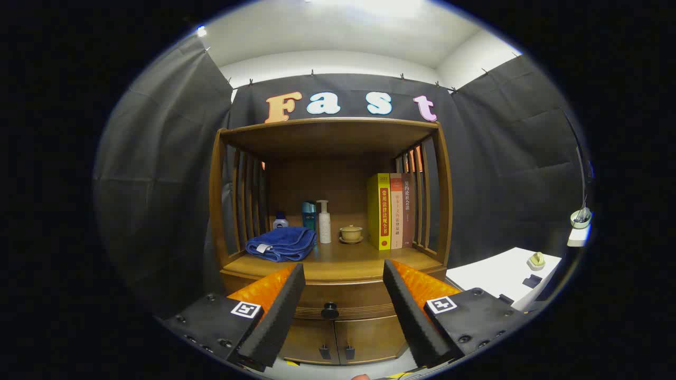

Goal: Pull open the drawer, take out the items inside it, and place them on the countertop above the cabinet.

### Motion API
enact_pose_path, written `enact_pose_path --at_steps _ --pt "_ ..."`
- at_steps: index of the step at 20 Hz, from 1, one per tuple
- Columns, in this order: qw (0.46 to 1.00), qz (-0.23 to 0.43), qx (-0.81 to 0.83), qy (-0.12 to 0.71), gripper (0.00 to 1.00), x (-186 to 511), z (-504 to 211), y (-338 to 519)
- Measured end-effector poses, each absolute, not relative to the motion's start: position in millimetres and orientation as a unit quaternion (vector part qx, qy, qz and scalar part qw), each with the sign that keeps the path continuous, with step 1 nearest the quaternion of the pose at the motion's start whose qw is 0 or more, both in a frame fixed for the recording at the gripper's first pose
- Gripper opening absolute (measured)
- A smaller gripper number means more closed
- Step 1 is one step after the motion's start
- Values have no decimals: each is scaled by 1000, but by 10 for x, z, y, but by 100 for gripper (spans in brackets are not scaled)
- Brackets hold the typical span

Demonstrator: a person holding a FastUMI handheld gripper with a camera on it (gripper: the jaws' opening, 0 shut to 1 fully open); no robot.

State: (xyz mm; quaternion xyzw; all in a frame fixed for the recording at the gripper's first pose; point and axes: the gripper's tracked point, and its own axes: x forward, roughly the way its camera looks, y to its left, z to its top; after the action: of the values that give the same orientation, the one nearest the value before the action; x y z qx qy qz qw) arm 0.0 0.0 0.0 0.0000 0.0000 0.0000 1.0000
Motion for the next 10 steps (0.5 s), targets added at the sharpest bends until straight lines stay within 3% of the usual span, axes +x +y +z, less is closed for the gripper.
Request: enact_pose_path --at_steps 10 --pt "1000 -1 -5 2 98 21 -19 -8"
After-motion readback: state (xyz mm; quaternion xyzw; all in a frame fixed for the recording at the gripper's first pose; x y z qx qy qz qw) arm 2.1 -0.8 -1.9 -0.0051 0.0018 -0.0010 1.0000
